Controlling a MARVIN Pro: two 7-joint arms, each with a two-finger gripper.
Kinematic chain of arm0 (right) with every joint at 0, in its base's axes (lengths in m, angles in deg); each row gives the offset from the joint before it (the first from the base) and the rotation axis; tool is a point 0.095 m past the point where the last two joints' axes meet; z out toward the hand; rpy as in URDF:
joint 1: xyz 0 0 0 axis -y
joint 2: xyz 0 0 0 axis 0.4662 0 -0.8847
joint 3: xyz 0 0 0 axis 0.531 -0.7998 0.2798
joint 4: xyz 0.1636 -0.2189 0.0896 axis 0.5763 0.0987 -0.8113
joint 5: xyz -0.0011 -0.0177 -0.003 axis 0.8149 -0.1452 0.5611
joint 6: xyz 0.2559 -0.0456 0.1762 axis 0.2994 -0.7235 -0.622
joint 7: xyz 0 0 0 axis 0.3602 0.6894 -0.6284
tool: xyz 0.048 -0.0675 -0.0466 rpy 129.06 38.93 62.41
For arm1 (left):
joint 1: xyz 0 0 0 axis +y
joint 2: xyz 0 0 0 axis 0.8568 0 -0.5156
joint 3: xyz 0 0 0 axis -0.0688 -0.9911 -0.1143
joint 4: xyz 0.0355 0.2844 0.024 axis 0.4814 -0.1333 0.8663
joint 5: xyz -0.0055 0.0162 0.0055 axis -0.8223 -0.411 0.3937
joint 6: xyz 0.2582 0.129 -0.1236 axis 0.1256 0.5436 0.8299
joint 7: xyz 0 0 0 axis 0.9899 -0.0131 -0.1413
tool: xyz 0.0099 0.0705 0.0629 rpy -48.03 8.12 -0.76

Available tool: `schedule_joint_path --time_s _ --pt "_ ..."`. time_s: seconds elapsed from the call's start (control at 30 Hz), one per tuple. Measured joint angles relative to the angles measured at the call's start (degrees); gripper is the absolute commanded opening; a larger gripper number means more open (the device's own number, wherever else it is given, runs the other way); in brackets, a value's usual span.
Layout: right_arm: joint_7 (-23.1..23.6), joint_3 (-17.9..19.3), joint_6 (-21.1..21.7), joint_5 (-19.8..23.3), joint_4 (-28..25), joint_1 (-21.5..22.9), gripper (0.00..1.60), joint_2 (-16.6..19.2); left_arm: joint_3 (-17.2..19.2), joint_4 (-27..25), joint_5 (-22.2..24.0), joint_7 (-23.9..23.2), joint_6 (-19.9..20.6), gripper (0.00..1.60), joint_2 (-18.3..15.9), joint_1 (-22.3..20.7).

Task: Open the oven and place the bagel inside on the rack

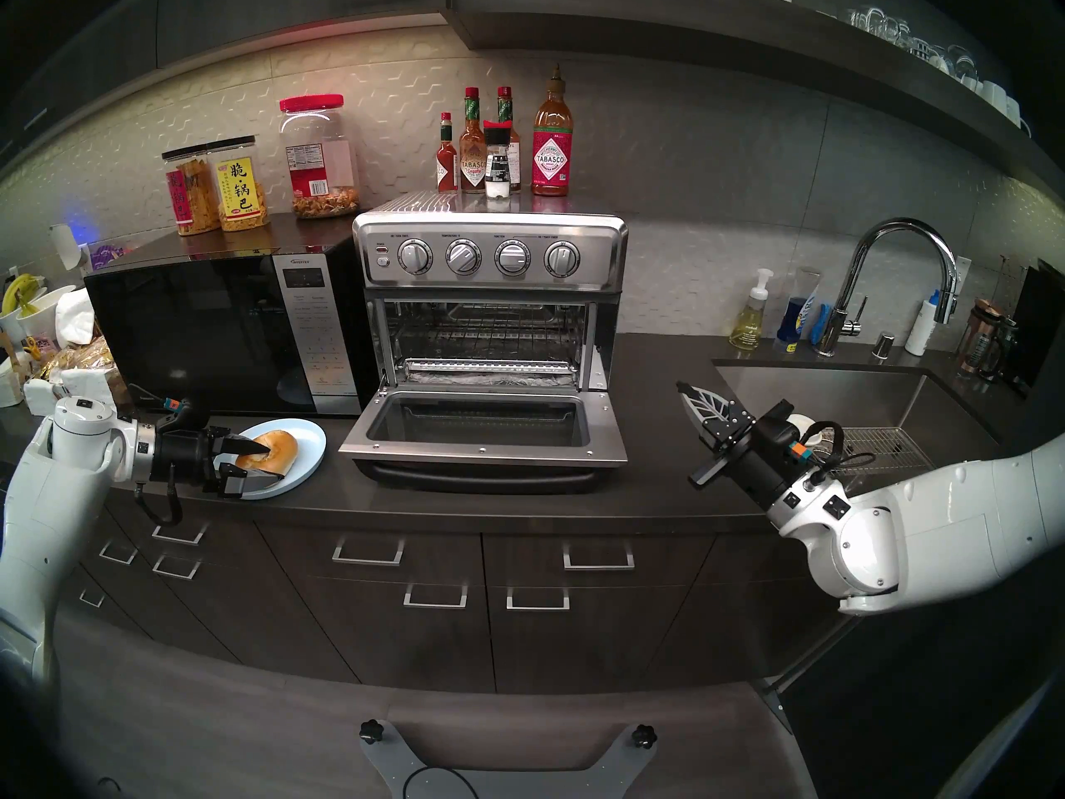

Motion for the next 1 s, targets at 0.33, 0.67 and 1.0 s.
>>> schedule_joint_path --time_s 0.33,0.67,1.0 --pt "0.00 0.00 0.00 0.00 0.00 0.00 0.00 0.00 -1.72 0.21 -1.59 -0.14 -1.55 1.60 -0.19 -1.02" --pt "0.00 0.00 0.00 0.00 0.00 0.00 0.00 0.00 -2.38 0.71 -2.54 -0.17 -2.84 1.29 0.22 -1.72" --pt "0.00 0.00 0.00 -0.01 0.00 0.00 0.00 0.00 -2.31 1.05 -3.02 0.01 -4.33 0.70 0.46 -1.64"
